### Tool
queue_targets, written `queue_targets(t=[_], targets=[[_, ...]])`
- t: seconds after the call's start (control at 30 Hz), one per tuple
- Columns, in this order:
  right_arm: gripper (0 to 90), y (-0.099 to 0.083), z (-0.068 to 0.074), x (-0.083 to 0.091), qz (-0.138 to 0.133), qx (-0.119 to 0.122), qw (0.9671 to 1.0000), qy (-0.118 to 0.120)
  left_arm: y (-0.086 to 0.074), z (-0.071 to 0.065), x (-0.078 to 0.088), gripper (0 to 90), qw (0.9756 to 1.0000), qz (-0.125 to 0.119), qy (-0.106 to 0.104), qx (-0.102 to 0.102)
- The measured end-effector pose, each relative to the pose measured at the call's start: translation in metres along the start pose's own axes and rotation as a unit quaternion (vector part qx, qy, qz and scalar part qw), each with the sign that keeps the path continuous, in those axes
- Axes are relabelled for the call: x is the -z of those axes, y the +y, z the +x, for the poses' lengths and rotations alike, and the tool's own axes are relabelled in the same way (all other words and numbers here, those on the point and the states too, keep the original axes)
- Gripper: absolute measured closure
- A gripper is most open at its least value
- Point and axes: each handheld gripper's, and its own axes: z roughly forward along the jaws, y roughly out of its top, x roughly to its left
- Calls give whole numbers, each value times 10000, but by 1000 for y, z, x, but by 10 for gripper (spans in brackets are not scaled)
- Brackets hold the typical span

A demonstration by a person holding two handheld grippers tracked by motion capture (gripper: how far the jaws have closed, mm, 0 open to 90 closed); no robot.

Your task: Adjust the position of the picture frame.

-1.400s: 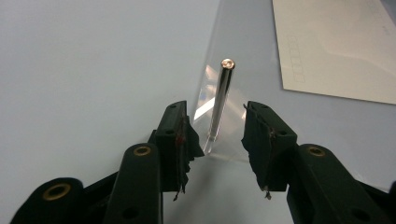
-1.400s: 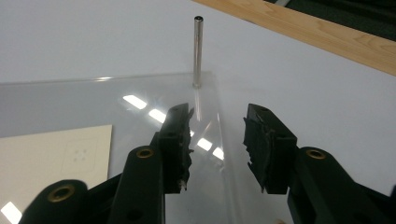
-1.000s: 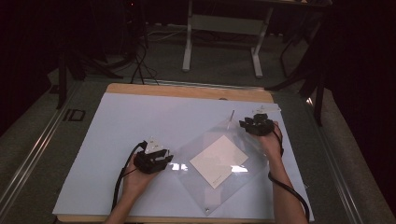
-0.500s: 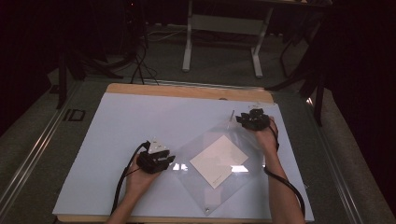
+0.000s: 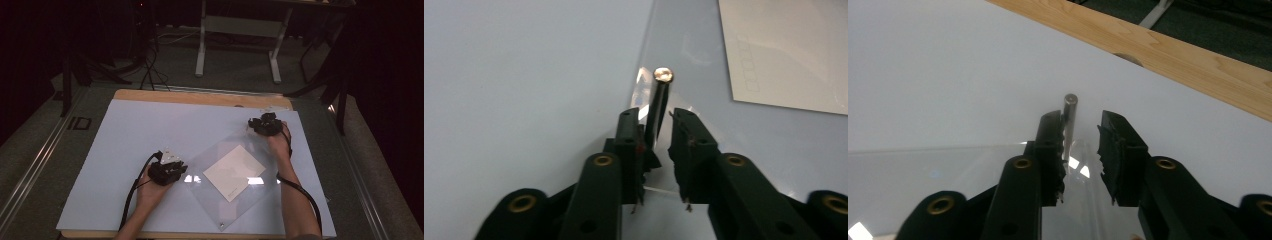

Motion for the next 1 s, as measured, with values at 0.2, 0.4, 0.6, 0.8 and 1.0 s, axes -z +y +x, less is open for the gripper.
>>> queue_targets(t=[0.2, 0.4, 0.6, 0.8, 1.0], targets=[[756, 2, 2, -10, 14, -53, 10000, -25, 0, 3, 1, 836, 10000, -25, -13, 31], [785, 2, 5, -20, 68, -121, 9999, -16, 0, 2, 0, 833, 10000, -48, 14, 41], [821, -1, 5, -26, 106, -219, 9997, -26, 0, 2, -1, 836, 10000, -64, 11, 74], [836, -1, 6, -29, 135, -262, 9996, -15, 0, 2, -2, 837, 9999, -83, 7, 142], [837, -4, 4, -31, 130, -376, 9992, 52, 0, 2, -2, 836, 9998, -79, 9, 163]])
